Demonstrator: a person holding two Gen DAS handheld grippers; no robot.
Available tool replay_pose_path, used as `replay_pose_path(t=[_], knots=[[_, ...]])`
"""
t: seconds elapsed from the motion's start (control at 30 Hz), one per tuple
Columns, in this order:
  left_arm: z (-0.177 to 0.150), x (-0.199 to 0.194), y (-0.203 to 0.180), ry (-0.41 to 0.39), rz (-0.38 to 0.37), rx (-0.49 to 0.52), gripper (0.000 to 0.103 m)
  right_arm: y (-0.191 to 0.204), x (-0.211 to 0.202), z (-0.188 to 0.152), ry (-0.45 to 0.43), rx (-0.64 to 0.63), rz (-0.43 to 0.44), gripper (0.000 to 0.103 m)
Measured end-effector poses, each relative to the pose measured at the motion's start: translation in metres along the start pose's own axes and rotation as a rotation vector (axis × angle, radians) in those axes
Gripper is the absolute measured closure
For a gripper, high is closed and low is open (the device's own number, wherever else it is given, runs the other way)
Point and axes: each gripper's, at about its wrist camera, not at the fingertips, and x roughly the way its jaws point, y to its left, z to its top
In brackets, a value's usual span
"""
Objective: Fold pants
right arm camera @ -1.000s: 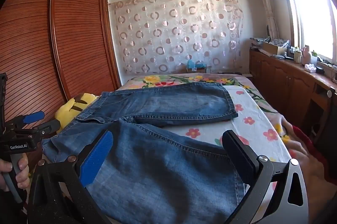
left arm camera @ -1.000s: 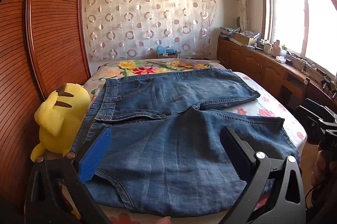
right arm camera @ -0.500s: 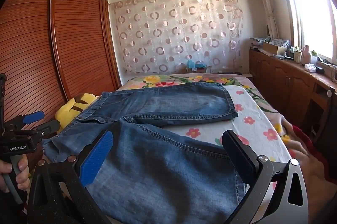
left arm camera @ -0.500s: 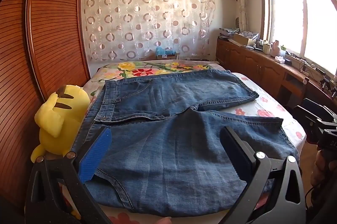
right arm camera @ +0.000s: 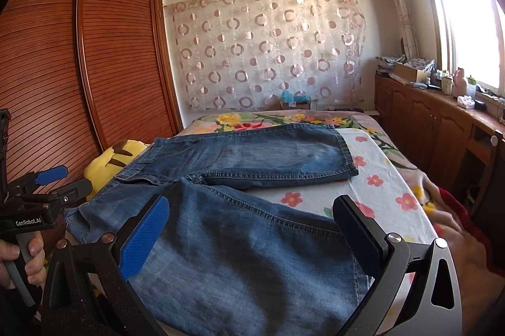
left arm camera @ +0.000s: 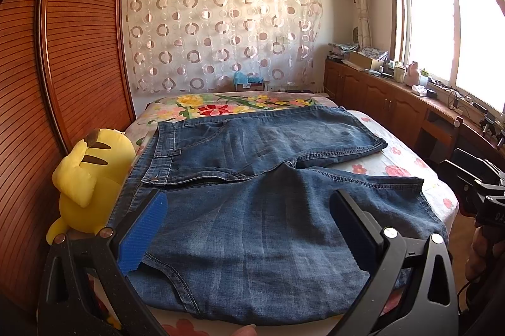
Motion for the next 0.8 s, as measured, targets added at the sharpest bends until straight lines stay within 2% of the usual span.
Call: replay_pose_path(t=[0.8], knots=[[-0.0005, -0.0006, -0.0002, -0.006, 0.001, 0.002, 0.0, 0.0011, 0.0007, -0.0003, 0.001, 0.001, 0.002, 0.0]])
